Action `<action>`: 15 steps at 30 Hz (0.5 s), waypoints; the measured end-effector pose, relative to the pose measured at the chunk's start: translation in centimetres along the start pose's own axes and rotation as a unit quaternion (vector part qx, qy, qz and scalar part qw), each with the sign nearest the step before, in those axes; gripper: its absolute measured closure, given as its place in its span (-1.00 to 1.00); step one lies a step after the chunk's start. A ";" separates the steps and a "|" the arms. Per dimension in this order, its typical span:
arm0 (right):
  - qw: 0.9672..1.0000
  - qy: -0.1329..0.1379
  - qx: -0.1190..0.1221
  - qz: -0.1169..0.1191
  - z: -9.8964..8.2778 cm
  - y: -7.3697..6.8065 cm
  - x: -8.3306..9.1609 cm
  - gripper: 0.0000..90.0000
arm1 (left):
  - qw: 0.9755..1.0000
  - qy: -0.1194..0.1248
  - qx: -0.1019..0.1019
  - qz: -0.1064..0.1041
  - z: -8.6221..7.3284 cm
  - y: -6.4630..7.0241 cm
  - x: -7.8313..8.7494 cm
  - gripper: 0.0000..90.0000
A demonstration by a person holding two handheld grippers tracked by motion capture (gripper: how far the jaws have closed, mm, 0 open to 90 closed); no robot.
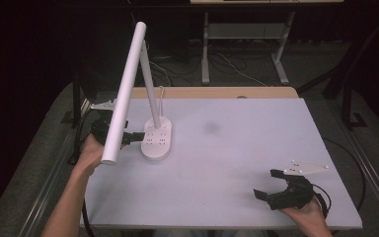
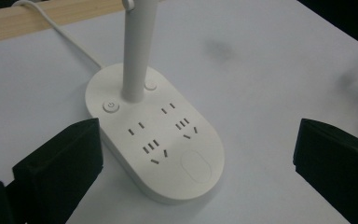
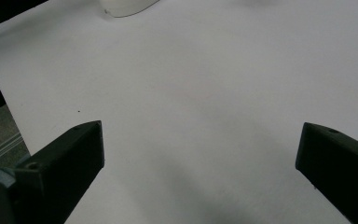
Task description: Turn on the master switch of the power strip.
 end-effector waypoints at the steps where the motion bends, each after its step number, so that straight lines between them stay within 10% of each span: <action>1: 1.000 0.000 -0.002 0.000 0.0 0.0 0.0 -0.99 | 1.000 -0.001 0.001 0.002 0.1 -0.1 0.0 -1.00; 15: 1.000 0.001 -0.004 -0.003 -0.1 0.1 0.1 -0.99 | 1.000 -0.005 0.011 0.024 1.2 -2.1 -1.6 -0.96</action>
Point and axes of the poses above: each handheld gripper's, and its own axes: x roughly backward along the jaws, z roughly out of its top, y roughly to its right, the point moved 3 cm from there along -x, roughly forward along the jaws, and after that the axes turned 14 degrees about x, right-handed, at the moved point
